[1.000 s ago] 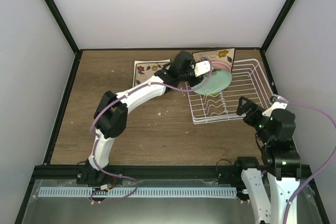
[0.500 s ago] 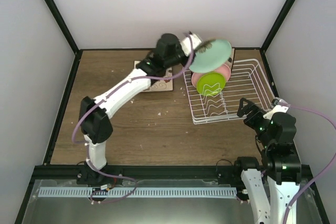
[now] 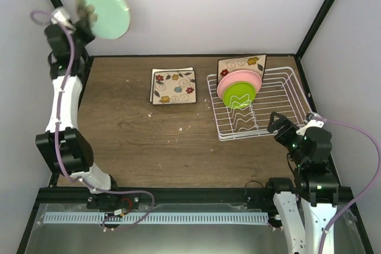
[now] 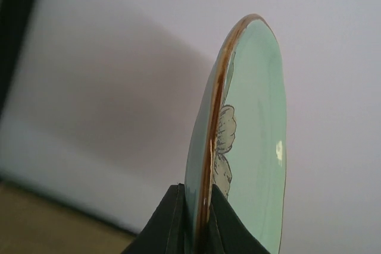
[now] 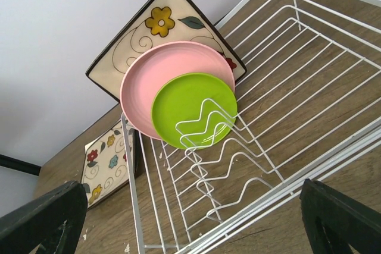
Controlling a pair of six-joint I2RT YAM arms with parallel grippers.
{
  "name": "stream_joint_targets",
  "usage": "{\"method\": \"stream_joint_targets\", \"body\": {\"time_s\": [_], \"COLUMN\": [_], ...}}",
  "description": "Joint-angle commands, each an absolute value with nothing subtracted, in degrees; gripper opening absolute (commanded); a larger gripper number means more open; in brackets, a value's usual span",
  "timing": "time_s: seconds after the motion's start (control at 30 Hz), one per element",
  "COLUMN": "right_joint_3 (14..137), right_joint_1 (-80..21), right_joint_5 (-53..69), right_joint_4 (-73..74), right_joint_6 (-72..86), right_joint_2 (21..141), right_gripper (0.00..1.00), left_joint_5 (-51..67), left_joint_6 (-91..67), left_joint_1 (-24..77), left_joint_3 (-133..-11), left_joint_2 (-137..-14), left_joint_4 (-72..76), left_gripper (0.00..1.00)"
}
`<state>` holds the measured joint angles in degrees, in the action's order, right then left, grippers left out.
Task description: Unload the plates from the dish rack
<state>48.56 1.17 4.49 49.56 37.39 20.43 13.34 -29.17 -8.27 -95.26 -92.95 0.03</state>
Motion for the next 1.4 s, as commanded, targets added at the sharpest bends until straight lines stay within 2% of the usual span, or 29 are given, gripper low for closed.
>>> {"method": "stream_joint_targets", "body": {"time_s": [0.0, 0.17, 0.33, 0.63, 0.93, 1.13, 1.37], "right_joint_3": [47.2, 45.9, 45.9, 48.7, 49.4, 48.9, 47.9], "right_joint_1": [0.6, 0.6, 0.7, 0.6, 0.6, 0.6, 0.7], "right_joint_5": [5.1, 5.5, 6.4, 4.3, 3.2, 3.1, 3.3], "right_joint_4": [46.4, 44.7, 43.2, 45.7, 47.0, 46.5, 45.7], "right_joint_6": [38.8, 39.2, 39.1, 38.4, 39.3, 40.0, 40.3], "right_joint_2": [20.7, 21.3, 23.0, 22.9, 22.3, 22.6, 22.9], "right_gripper": [1.00, 1.00, 1.00, 1.00, 1.00, 1.00, 1.00], "left_joint_5": [23.9, 24.8, 23.8, 21.9, 20.6, 20.3, 19.4], "left_joint_6": [-45.3, -47.0, -49.8, -51.3, -50.0, -49.5, -48.3], "left_joint_1": [-14.8, -19.3, -19.7, -19.6, -18.9, -18.8, -18.9], "left_joint_3": [-80.8, -67.8, -61.7, -64.7, -67.2, -64.7, -62.9], "left_joint_2": [-88.9, -86.1, -89.8, -104.4, -110.8, -111.7, -112.1], "left_joint_4": [3.1, 4.4, 8.1, 9.9, 7.2, 5.1, 2.6], "left_gripper": [0.04, 0.04, 0.04, 0.04, 0.04, 0.16, 0.37]}}
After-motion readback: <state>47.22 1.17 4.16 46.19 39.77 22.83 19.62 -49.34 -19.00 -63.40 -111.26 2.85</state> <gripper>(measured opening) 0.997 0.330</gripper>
